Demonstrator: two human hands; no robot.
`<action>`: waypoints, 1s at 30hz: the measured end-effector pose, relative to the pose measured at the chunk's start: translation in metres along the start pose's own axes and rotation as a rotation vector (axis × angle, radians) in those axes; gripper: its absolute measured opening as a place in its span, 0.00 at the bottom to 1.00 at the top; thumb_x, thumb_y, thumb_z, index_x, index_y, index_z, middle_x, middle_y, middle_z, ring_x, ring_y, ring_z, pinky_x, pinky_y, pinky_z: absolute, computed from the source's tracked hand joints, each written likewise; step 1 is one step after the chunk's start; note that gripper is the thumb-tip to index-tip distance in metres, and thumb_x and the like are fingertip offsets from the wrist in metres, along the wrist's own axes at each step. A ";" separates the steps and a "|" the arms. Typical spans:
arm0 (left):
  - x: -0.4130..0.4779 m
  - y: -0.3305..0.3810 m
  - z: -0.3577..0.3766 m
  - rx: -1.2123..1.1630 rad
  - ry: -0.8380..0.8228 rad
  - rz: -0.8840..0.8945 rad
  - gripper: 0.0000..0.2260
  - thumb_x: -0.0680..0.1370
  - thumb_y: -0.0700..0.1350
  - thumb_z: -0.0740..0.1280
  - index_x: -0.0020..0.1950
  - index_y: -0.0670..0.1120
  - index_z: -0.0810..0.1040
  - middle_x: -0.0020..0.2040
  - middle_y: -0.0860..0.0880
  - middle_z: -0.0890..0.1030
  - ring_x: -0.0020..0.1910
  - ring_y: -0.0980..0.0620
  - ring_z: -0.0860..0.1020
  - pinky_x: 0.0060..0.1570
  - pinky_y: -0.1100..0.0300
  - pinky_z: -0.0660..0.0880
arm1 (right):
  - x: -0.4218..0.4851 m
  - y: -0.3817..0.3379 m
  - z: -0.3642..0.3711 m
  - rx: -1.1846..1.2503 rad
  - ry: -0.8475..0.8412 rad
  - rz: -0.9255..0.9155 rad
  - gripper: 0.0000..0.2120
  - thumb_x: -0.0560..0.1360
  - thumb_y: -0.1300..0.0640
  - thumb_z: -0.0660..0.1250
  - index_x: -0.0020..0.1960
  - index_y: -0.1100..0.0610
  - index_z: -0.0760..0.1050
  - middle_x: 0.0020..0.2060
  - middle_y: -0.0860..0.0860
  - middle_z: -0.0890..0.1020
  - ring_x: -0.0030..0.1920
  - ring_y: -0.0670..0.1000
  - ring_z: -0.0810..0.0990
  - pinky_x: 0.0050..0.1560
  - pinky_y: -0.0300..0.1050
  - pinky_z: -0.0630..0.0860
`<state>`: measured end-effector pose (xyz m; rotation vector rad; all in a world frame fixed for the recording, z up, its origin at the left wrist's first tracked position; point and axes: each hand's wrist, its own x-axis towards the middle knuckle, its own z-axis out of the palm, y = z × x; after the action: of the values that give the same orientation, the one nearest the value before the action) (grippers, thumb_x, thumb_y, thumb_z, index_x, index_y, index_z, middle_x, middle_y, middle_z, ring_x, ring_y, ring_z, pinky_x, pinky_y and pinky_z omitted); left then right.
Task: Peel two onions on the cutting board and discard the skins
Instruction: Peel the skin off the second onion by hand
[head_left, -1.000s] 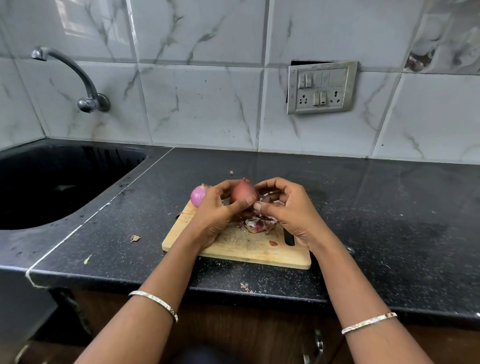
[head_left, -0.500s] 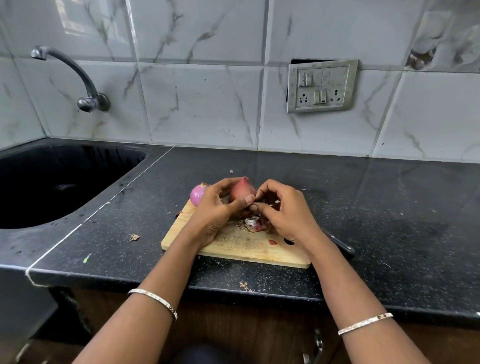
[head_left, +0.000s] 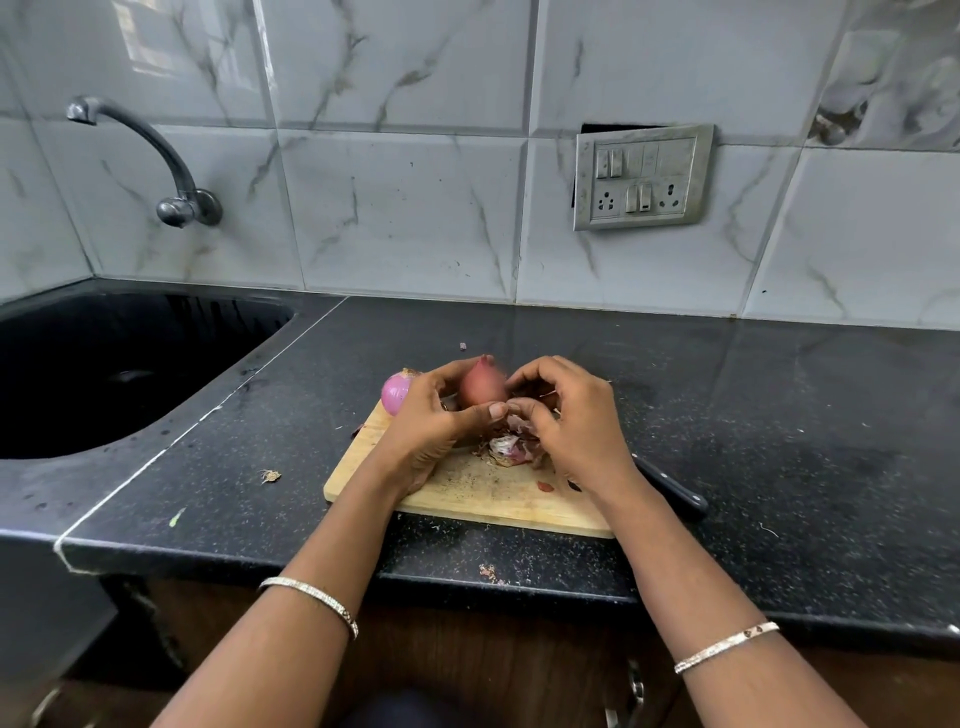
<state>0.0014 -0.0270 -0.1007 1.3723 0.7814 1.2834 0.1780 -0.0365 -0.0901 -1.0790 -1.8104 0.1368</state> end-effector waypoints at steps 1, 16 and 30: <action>0.000 0.000 0.000 -0.007 0.002 -0.006 0.26 0.73 0.30 0.75 0.70 0.40 0.76 0.60 0.40 0.83 0.59 0.44 0.83 0.52 0.55 0.82 | 0.000 0.000 0.000 0.006 0.008 0.000 0.07 0.73 0.65 0.75 0.48 0.57 0.83 0.44 0.46 0.83 0.46 0.42 0.80 0.49 0.26 0.72; 0.001 -0.002 0.001 -0.018 0.060 -0.002 0.24 0.73 0.34 0.76 0.67 0.44 0.78 0.62 0.42 0.80 0.59 0.45 0.83 0.56 0.46 0.82 | -0.002 -0.003 0.001 -0.003 0.013 0.044 0.17 0.75 0.73 0.64 0.57 0.55 0.74 0.49 0.48 0.77 0.49 0.43 0.77 0.51 0.32 0.73; 0.003 -0.002 0.003 -0.082 -0.020 -0.054 0.26 0.75 0.45 0.74 0.70 0.39 0.74 0.62 0.37 0.82 0.55 0.41 0.85 0.54 0.51 0.83 | -0.003 -0.001 0.001 -0.030 -0.026 0.005 0.11 0.74 0.58 0.76 0.53 0.54 0.77 0.47 0.46 0.80 0.48 0.45 0.78 0.51 0.40 0.75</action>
<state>0.0049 -0.0241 -0.1017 1.2888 0.7397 1.2440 0.1771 -0.0385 -0.0921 -1.1076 -1.8381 0.1274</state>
